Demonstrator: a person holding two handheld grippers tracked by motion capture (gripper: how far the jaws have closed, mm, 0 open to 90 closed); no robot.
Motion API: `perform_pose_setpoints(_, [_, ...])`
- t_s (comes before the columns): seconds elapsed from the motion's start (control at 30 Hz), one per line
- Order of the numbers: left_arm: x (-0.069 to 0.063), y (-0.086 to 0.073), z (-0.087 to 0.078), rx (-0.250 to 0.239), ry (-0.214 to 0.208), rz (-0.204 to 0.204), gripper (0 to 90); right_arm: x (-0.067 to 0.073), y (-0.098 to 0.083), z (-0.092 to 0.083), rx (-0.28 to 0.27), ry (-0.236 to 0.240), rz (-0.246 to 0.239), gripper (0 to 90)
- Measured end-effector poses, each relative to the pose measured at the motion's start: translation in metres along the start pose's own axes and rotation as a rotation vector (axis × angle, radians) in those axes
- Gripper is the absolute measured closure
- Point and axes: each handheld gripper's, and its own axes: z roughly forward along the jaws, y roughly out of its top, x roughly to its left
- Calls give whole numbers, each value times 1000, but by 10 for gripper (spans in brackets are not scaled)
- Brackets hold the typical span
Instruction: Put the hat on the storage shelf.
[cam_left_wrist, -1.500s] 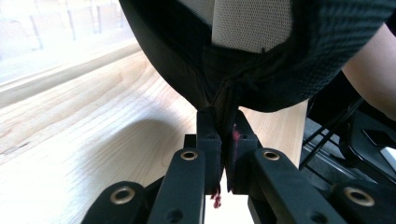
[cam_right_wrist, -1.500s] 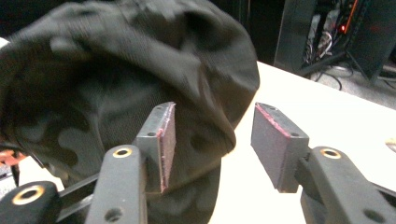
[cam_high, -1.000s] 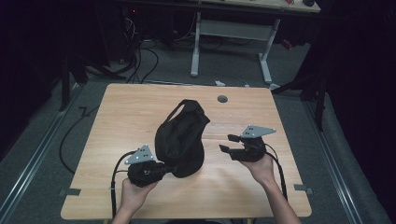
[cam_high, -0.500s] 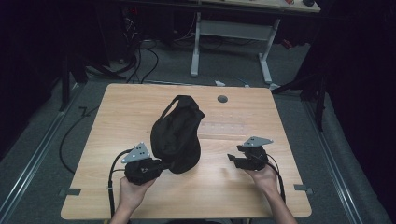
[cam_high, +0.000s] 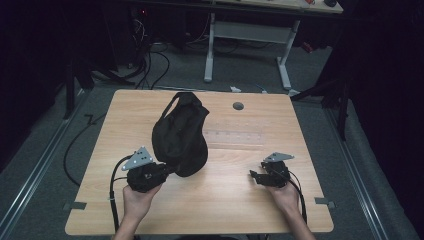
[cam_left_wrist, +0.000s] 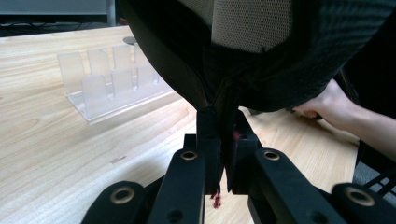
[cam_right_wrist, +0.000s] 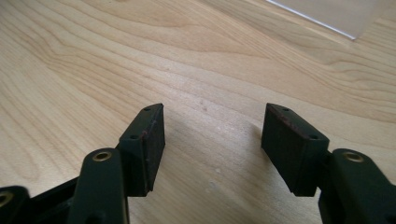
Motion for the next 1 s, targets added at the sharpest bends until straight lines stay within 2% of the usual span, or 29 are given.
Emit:
perform_pose_setpoints(0.07, [0, 4, 1, -9, 6, 0, 859, -1, -3, 1, -30, -8, 4, 396])
perform_pose_setpoints(0.1, [-1, 7, 2, -19, 4, 5, 859, -1, -8, 2, -68, -16, 13, 398])
perform_pose_setpoints(0.43, [0, 26, 15, -43, 19, 24, 860, 0, -8, 2, -67, -25, 22, 390])
perform_pose_setpoints(0.5, [0, 30, 19, -49, 28, 38, 860, 0, -8, 2, -68, -25, 20, 389])
perform_pose_setpoints(0.53, [-1, 34, 24, -58, 41, 57, 860, 0, -8, 2, -68, -25, 20, 389])
perform_pose_setpoints(0.7, [2, 40, 36, -69, 78, 92, 860, 0, -8, 2, -68, -25, 19, 388])
perform_pose_setpoints(0.97, [11, 48, 51, -88, 117, 95, 860, 0, -8, 2, -68, -26, 21, 386])
perform_pose_setpoints(1.0, [13, 49, 55, -87, 129, 105, 860, 1, -8, 2, -67, -27, 21, 386])
